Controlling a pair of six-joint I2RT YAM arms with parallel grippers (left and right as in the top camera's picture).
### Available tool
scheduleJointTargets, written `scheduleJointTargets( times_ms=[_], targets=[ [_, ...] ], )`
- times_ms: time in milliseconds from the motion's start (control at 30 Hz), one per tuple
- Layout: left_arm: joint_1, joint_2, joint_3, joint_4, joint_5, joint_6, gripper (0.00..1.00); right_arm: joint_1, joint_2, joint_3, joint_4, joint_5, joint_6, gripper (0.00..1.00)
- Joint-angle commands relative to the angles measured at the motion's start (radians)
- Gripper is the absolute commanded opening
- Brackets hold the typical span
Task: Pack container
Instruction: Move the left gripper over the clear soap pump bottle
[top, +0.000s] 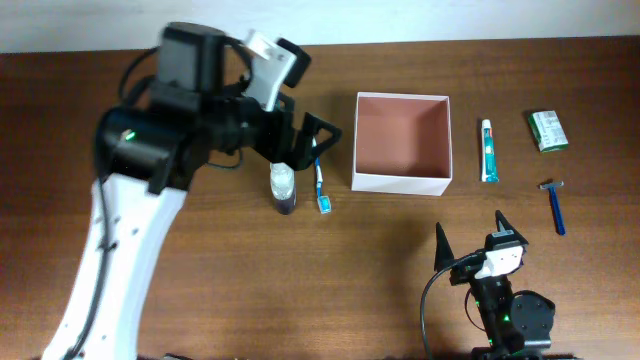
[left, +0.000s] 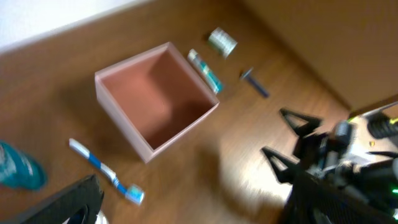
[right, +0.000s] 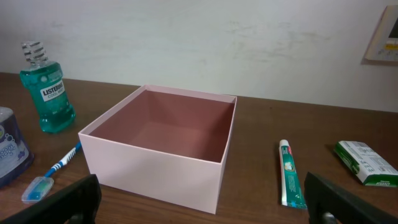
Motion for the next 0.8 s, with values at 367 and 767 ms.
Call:
scheduleJointTargets(
  times_ms=[367,767],
  targets=[
    [-0.063,0.204,0.018,-0.215,-0.48,-0.346,0.99,0.01,-0.008,-0.005,-0.006,-0.005,0.008,0.99],
    [-0.062,0.394,0.018,-0.236,-0.558,-0.413,1.0,0.01,-0.008,-0.005,-0.006,-0.005,0.008,0.99]
  ],
)
